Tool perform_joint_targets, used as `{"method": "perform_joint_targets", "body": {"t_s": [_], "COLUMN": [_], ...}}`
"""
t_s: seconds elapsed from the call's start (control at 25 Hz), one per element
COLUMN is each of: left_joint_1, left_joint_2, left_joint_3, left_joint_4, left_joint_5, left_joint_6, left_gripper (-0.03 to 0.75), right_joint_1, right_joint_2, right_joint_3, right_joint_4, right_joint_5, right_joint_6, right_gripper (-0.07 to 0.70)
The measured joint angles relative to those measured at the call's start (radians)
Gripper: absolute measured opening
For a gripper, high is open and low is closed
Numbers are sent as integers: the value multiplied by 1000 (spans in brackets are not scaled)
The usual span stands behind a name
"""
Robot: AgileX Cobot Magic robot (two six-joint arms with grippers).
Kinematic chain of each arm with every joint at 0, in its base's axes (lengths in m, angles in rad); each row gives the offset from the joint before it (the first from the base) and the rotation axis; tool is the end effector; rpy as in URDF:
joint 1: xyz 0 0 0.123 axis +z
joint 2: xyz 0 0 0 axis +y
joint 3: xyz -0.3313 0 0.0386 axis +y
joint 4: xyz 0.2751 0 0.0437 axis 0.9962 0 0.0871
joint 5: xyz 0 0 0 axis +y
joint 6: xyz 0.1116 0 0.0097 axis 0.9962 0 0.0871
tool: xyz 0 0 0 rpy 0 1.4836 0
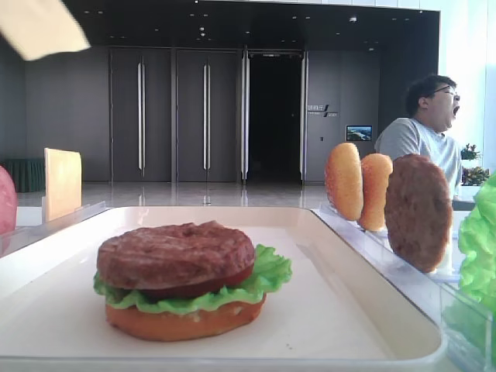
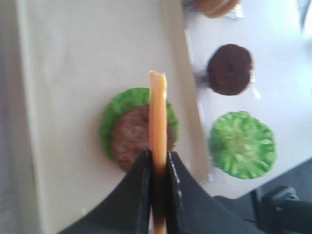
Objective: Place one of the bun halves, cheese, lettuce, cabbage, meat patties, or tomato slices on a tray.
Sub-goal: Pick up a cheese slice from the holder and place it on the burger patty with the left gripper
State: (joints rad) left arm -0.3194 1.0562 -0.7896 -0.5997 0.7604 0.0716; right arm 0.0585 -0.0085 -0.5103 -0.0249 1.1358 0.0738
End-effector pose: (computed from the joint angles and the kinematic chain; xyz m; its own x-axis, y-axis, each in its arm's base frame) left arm 0.1913 -0.1092 0.3229 -0.8596 -0.0831 -0.5041 0.2257 0.8234 -0.5206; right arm -0.0176 -0.0036 0.2765 -0.5059 0.0337 -0.8620 -0.0070 0.9990 0.0432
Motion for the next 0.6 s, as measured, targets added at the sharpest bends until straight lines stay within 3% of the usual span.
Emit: {"method": "perform_joint_targets", "body": {"t_s": [0.2, 0.4, 0.6], "left_joint_1": [-1, -1, -1], "left_joint_2": [155, 262, 304], "left_joint_3": [44, 74, 189], "left_joint_4": [-489, -615, -814], "left_joint_5": [-51, -58, -58], "left_joint_6": [403, 563, 783], "left_gripper": [34, 34, 34], "right_joint_1": [0, 0, 0], "right_joint_2": [0, 0, 0], "right_joint_3": [0, 0, 0], "right_joint_4": [0, 0, 0], "right_joint_5": [0, 0, -1], "right_joint_6": [0, 0, 0], "right_gripper": [279, 279, 279]}}
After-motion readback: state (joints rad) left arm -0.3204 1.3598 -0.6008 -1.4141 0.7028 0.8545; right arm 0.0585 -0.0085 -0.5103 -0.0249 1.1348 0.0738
